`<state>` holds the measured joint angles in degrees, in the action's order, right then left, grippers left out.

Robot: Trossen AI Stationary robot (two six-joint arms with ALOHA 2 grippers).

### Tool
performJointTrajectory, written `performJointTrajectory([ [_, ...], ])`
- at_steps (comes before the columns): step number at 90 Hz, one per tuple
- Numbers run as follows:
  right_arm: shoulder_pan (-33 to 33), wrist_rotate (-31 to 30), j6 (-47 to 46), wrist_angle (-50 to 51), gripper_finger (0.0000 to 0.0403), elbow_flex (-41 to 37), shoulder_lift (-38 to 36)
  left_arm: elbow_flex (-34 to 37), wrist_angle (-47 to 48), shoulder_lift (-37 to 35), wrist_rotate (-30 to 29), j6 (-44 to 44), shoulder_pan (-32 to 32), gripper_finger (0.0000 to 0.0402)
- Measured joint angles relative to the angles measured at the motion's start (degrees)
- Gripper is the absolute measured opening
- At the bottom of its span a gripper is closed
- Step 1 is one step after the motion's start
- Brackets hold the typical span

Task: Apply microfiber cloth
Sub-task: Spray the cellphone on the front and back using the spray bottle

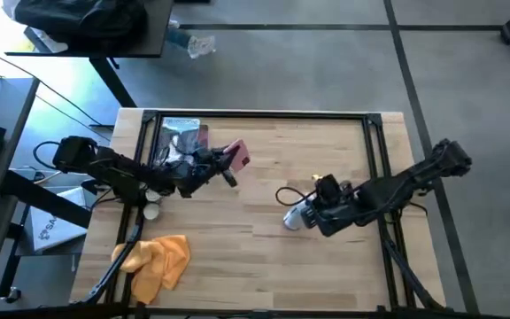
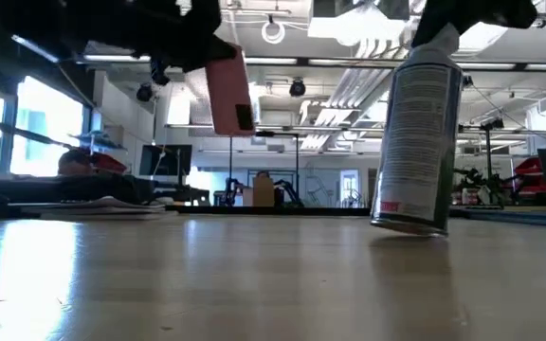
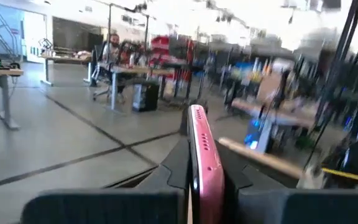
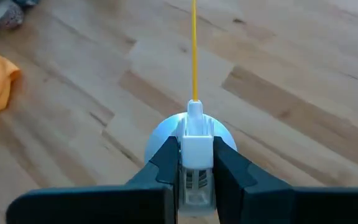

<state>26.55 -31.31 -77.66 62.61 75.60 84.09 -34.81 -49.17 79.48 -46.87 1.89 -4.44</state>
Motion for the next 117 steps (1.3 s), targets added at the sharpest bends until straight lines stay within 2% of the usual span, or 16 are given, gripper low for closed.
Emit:
performJointTrajectory([
  [9, 0.0, -0.5, 1.7, 4.1, 0.0031, 5.0, 3.5, -3.2, 6.4, 0.0, -0.2, 0.0, 0.8, 0.0012],
  [28, -0.4, -1.5, 3.1, 15.3, 0.0034, 17.1, 12.2, -3.8, 2.4, 0.0, -1.2, -0.6, 1.7, 0.0012],
  [40, -0.7, -3.6, 3.1, 16.2, 0.0039, 21.0, 15.6, -3.8, 2.3, 0.0, -0.9, 0.9, 2.5, 0.0012],
  [67, -2.8, -2.9, 0.7, 15.0, 0.0035, 21.4, 16.2, -3.8, 2.5, 0.0, -0.7, 1.3, 3.1, 0.0012],
  [100, -3.7, -2.8, -2.3, 14.9, 0.006, 21.4, 16.2, -3.8, 2.6, 0.0, -0.7, 2.4, 0.7, 0.0012],
  [117, -4.9, -2.4, -1.4, 15.0, 0.0086, 21.4, 16.2, -2.6, 2.7, 0.0, -4.2, 2.7, -0.4, 0.0012],
])
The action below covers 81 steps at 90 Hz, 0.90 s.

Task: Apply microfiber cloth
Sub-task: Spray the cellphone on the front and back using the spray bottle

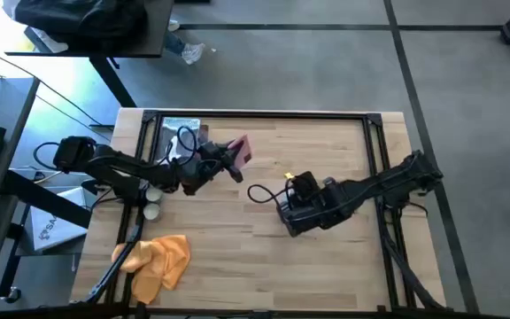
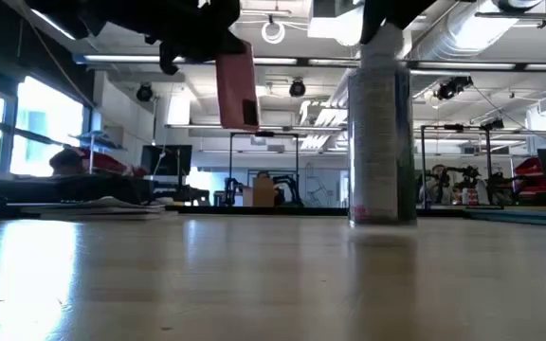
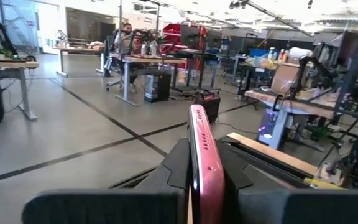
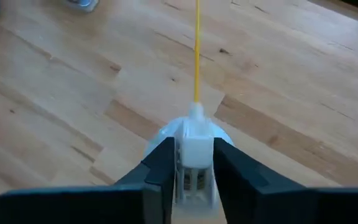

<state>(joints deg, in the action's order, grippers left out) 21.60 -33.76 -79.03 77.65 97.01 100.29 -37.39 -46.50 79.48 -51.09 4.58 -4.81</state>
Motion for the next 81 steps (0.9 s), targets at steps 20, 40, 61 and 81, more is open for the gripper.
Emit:
performJointTrajectory([
  [20, -1.3, 2.3, 3.1, 0.1, 0.0132, 1.0, 0.0, 2.9, -0.1, 0.0, -1.0, 4.3, -0.3, 0.0012],
  [40, -3.0, 2.2, 12.4, 3.8, 0.0161, 7.3, 0.0, 3.0, -0.6, 0.0, 0.3, 4.4, -0.2, 0.0012],
  [61, -7.4, 7.0, 23.1, 11.9, 0.0147, 9.6, -1.9, 3.0, -0.2, 0.0, 1.5, 5.7, -0.9, 0.0012],
  [81, -8.9, 9.4, 29.1, 12.3, 0.01, -1.3, -8.2, 2.9, 0.0, 0.6, 1.5, 5.8, -1.6, 0.0012],
])
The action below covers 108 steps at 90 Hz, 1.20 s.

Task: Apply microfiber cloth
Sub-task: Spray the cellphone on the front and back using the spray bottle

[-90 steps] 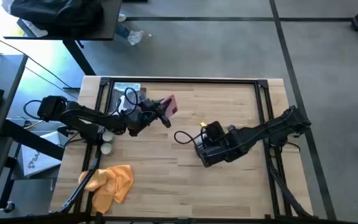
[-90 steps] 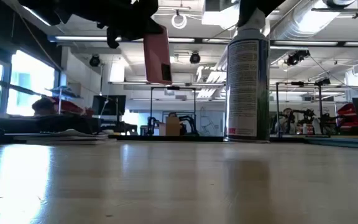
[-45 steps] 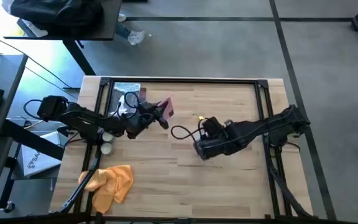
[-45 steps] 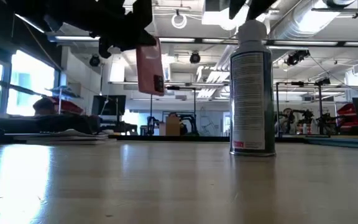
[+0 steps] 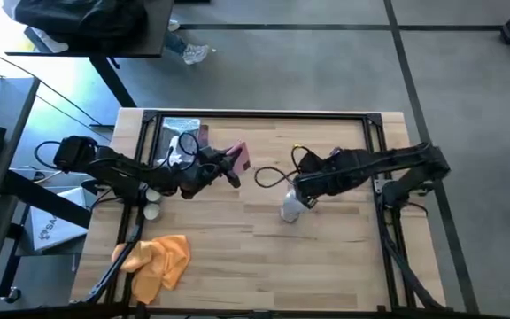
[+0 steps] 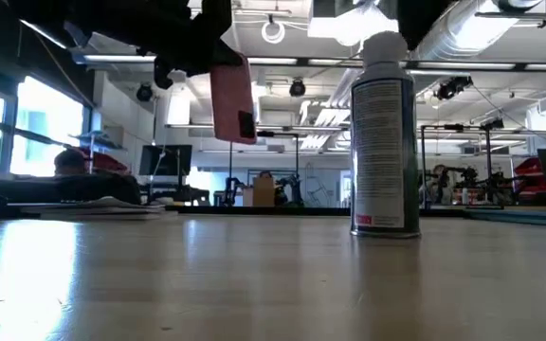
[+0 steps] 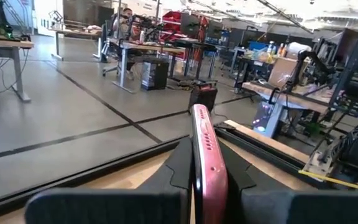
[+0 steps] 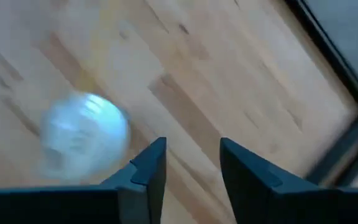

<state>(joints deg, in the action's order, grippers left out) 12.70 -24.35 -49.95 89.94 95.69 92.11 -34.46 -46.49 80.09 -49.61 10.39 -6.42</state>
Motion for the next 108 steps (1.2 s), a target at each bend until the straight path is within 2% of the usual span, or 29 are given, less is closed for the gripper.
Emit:
performJointTrajectory([
  [8, 1.2, -1.0, 2.3, -3.0, 0.0075, -6.3, -4.5, 0.0, -0.8, 0.9, 0.5, 0.0, -0.1, 0.0012],
  [21, 4.4, -0.1, 8.3, -17.2, 0.0024, -18.1, -10.4, 0.0, -3.0, 1.7, 1.8, -0.7, 0.8, 0.0012],
  [26, 4.9, 0.6, 10.3, -21.1, 0.0008, -22.6, -12.2, 0.0, -3.1, 1.7, 4.0, -1.4, 1.6, 0.0012],
  [37, 5.2, 0.4, 11.5, -27.0, 0.0008, -31.9, -13.7, -0.1, -3.2, 1.7, 11.6, 0.4, 3.7, 0.0012],
  [54, 5.3, 0.5, 18.4, -39.7, 0.0001, -39.8, -13.8, -0.1, -3.0, 1.7, 13.5, 0.4, 7.0, 0.0012],
  [71, 5.3, 0.9, 24.1, -47.7, 0.0, -41.0, -13.7, -0.1, -2.6, 1.7, 20.7, -1.1, 9.2, 0.0012],
  [95, 7.7, 6.6, 25.0, -51.1, 0.0, -38.9, -13.7, -0.1, -2.7, 1.7, 20.0, -1.5, 5.3, 0.0012],
  [108, 9.5, 5.6, 27.5, -44.3, 0.0, -33.0, -13.7, -0.1, -3.2, 1.7, 16.4, -1.6, 3.4, 0.0012],
])
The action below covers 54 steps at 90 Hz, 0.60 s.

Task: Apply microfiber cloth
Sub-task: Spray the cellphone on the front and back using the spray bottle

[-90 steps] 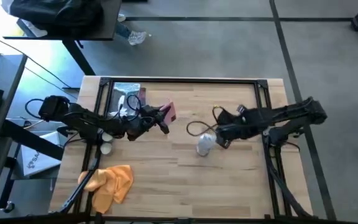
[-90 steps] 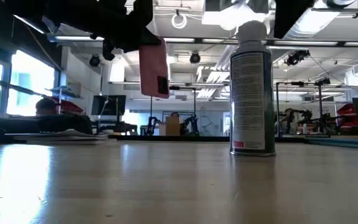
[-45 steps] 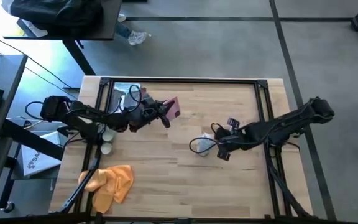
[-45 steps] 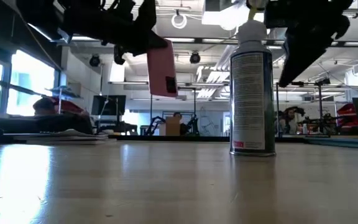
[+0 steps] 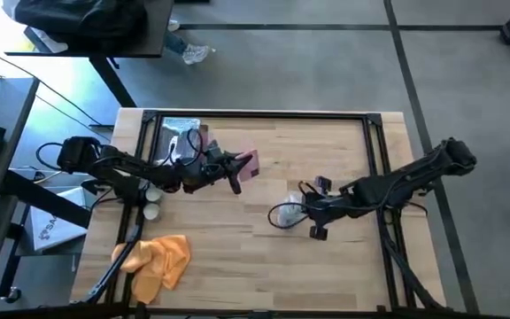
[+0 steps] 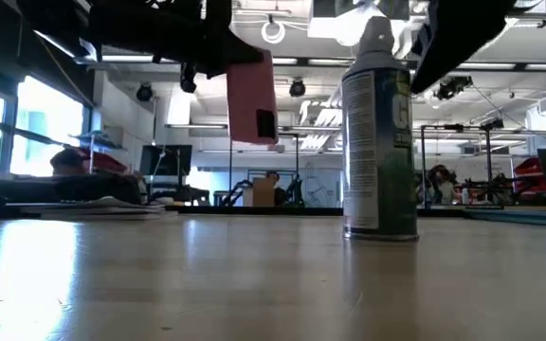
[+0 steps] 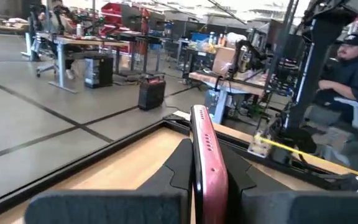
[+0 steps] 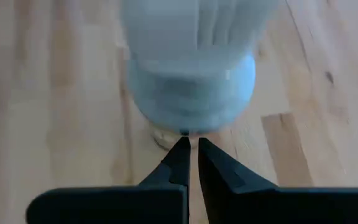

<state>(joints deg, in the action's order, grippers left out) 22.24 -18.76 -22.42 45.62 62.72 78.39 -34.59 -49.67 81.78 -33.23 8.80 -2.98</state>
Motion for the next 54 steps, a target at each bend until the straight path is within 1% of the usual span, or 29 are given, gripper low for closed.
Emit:
performJointTrajectory([
  [11, 0.4, -2.9, 3.9, 7.0, 0.0, 5.7, 0.0, 0.0, -0.3, 0.0, -0.5, 0.0, -0.1, 0.0012],
  [19, 0.0, -5.1, 8.7, 8.8, 0.0, 9.3, 0.0, 0.0, -1.6, 0.0, 2.2, -0.8, 1.5, 0.0012],
  [28, -0.9, -5.7, 14.6, 8.8, 0.0, 12.4, 0.0, -0.2, -3.2, 0.0, 9.9, -0.5, 5.0, 0.0012],
  [37, -2.1, -5.8, 18.4, 8.8, 0.0, 13.4, -0.1, -2.7, -3.2, 1.5, 16.1, 0.0, 8.6, 0.0012],
  [45, -3.4, -5.7, 19.7, 10.5, 0.0, 13.4, 0.0, -6.2, -3.0, 4.9, 20.6, -0.1, 11.4, 0.0012],
  [54, -4.9, -5.6, 18.5, 13.7, 0.0, 13.3, 0.0, -11.1, -2.9, 10.4, 27.7, -2.3, 14.0, 0.0012],
])
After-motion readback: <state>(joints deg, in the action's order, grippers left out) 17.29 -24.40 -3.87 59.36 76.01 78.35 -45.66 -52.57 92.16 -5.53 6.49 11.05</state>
